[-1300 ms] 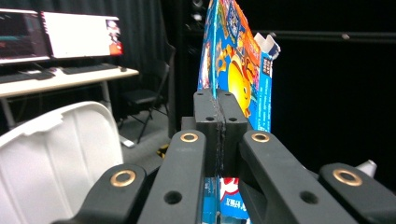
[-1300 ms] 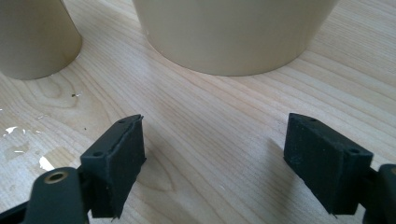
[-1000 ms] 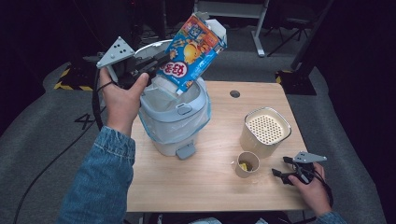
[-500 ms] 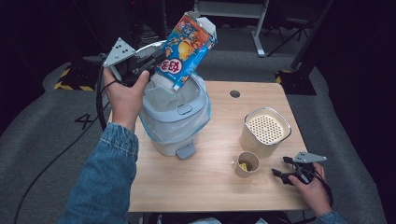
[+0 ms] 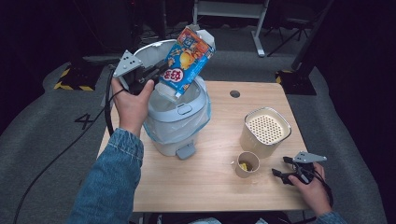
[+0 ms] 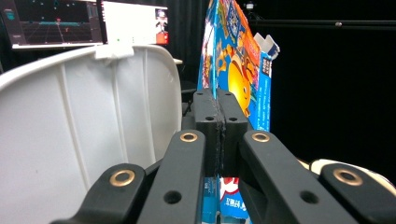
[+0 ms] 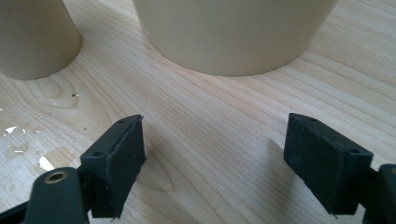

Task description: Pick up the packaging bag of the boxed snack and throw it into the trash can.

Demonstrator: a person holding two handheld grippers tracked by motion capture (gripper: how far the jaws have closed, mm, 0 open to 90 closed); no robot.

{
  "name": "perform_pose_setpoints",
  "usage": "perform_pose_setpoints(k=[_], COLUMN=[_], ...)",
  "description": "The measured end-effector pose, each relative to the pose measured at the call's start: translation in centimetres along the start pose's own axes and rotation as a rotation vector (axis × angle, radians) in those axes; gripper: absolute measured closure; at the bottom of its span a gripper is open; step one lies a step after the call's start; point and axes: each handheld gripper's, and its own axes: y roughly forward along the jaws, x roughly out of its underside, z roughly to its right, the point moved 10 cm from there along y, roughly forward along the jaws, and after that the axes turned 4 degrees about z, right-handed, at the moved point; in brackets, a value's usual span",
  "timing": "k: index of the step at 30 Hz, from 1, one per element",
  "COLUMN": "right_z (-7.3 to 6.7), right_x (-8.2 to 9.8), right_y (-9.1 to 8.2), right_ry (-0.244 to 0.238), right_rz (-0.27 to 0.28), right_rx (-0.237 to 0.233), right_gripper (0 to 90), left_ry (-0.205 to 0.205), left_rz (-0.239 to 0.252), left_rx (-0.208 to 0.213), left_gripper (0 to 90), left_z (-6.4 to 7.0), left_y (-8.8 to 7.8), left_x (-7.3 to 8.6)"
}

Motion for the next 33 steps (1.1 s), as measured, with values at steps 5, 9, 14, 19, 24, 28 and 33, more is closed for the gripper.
perform_pose_setpoints(k=[5, 9, 14, 19, 24, 28, 33], right_z=[0.0, 0.0, 0.0, 0.0, 0.0, 0.0, 0.0], right_x=[0.0, 0.0, 0.0, 0.0, 0.0, 0.0, 0.0], right_y=[0.0, 0.0, 0.0, 0.0, 0.0, 0.0, 0.0], right_ry=[0.000, 0.000, 0.000, 0.000, 0.000, 0.000, 0.000], right_rz=[0.000, 0.000, 0.000, 0.000, 0.000, 0.000, 0.000], right_rx=[0.000, 0.000, 0.000, 0.000, 0.000, 0.000, 0.000], right_gripper=[20.5, 20.4, 20.5, 20.5, 20.5, 20.5, 20.5], left_ry=[-0.010, -0.011, -0.010, -0.004, -0.009, -0.025, -0.022], left_rz=[-0.001, -0.015, -0.039, -0.040, -0.041, -0.061, -0.083], left_rx=[-0.002, -0.004, -0.006, -0.005, -0.008, -0.004, -0.035], left_gripper=[89.0, 88.9, 88.9, 88.7, 88.5, 80.0, 46.1], left_z=[-0.1, 0.0, -0.1, 0.1, -0.1, -0.1, -0.6], left_y=[-0.1, -0.1, -0.1, -0.4, -0.6, -0.7, -1.4], left_x=[0.4, 0.9, 1.4, 1.6, 2.0, 2.5, 2.9])
